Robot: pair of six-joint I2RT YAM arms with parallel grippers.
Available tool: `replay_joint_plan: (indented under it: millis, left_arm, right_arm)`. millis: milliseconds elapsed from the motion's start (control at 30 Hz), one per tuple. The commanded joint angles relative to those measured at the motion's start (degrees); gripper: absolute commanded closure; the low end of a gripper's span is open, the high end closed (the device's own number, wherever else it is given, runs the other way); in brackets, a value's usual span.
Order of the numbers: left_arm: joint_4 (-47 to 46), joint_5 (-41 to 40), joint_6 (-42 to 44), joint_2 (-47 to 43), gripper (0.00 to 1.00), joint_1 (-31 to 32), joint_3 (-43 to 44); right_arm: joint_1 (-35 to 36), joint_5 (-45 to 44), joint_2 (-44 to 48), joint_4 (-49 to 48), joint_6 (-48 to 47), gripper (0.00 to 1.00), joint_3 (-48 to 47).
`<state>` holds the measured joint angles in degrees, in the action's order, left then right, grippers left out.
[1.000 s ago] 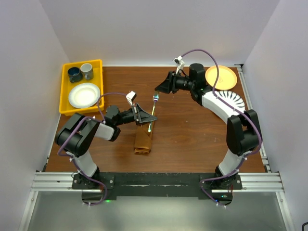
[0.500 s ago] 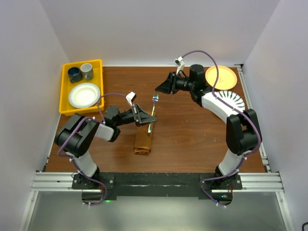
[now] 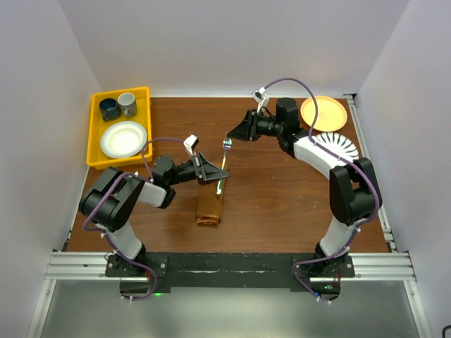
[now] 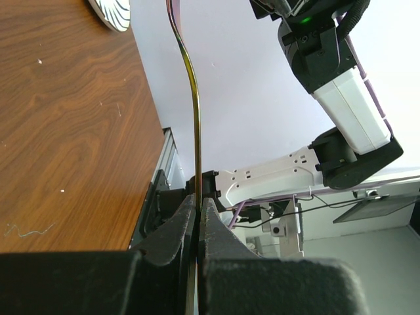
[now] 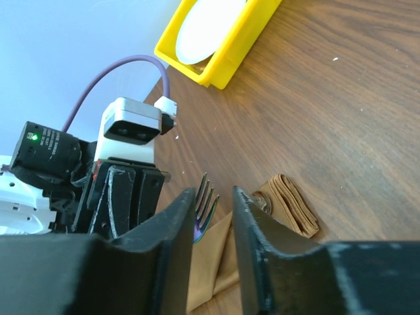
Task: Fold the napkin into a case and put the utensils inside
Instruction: Pass from the left arm to the right, then insert the fork into the folded napkin.
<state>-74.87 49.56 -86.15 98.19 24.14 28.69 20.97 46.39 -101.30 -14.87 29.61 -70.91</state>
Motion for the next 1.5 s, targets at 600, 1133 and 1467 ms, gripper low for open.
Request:
replay_joint_plan:
  millis: [600,1133,1467]
  left_arm:
    - [-15.7,1.7,3.7,-4.1,0.76,0.3,-0.3]
    - [-26.4,10.6,2.1,-2.3,0.02,-19.4,-3.7]
    - [-21.9,11.1,6.6,-5.1,0.1,-19.5,-4.5]
  right_arm:
    - [0.1,3.4,-0.2,-5.7,2.3,1.0,1.0]
    - [-1.7,4.8,-5.8,-26.3,-0.2,1.0,8.0]
    - [-4.2,11.1,-9.7,-31.1,6.8,1.0,4.4]
